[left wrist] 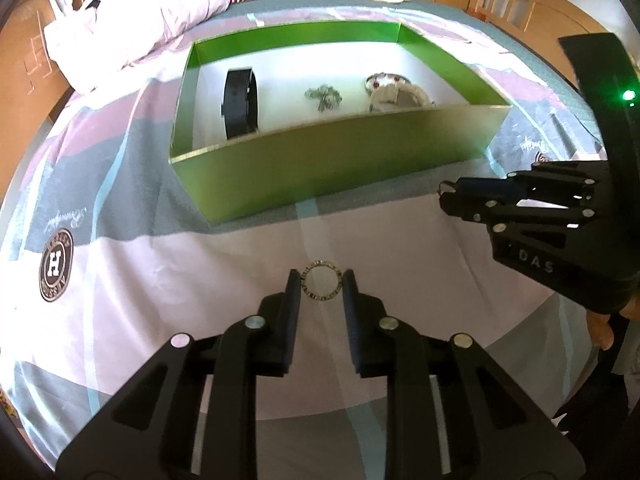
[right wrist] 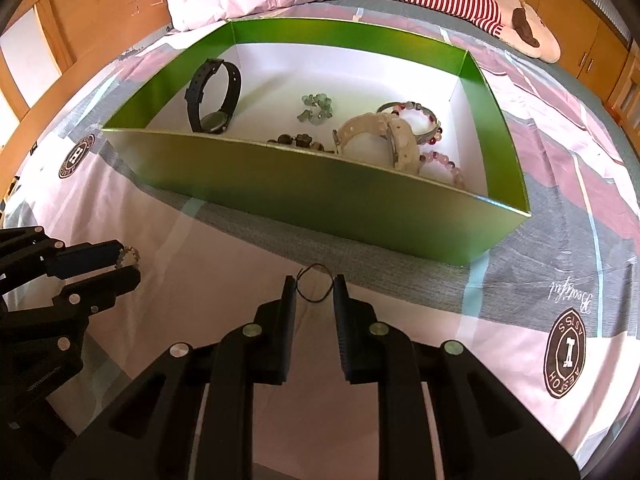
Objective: Organize jewelry
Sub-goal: 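Grasp the small gold ring with the left tool while the right tool grasps the dark ring, then carry both rings into the green box and open both tools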
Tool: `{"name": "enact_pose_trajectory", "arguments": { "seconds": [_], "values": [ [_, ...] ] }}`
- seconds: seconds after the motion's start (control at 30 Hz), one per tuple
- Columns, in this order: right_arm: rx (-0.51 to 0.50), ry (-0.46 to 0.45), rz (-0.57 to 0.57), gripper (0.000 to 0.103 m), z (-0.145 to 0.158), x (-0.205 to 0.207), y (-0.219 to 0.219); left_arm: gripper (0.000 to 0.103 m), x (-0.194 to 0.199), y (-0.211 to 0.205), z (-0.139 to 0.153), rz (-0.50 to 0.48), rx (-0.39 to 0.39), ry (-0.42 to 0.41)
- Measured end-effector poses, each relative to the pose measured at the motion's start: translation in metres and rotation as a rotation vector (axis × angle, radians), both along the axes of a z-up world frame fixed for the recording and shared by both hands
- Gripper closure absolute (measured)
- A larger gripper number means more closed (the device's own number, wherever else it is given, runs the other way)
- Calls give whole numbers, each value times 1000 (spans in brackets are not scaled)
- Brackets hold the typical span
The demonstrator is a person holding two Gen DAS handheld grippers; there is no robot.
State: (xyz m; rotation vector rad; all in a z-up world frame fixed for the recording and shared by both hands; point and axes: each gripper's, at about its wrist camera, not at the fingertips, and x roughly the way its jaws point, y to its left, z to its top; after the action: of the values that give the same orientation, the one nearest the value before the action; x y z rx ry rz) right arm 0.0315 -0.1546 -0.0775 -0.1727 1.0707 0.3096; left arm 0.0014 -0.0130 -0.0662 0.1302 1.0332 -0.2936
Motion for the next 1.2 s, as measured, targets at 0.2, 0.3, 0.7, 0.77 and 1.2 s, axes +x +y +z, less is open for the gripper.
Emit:
{"name": "enact_pose_trajectory", "arguments": {
  "seconds": [0.2, 0.3, 0.7, 0.77, 1.2],
  "values": [
    [1, -1, 7, 84, 1, -1, 0, 82, -1, 0, 5, -2, 0, -16],
    [1, -2, 7, 84, 1, 0, -1, 82, -1, 0, 6, 0, 1, -17],
    [-2, -2, 12, 84, 1, -2, 1, 82, -2, -1, 4, -3, 2, -14],
    [-2, -4, 12, 84, 1, -2, 1, 82, -2, -1, 4, -3, 1, -16],
    [162, -139, -26, 84, 63, -2, -23, 82, 14, 19, 52, 62, -63, -123]
  ]
}}
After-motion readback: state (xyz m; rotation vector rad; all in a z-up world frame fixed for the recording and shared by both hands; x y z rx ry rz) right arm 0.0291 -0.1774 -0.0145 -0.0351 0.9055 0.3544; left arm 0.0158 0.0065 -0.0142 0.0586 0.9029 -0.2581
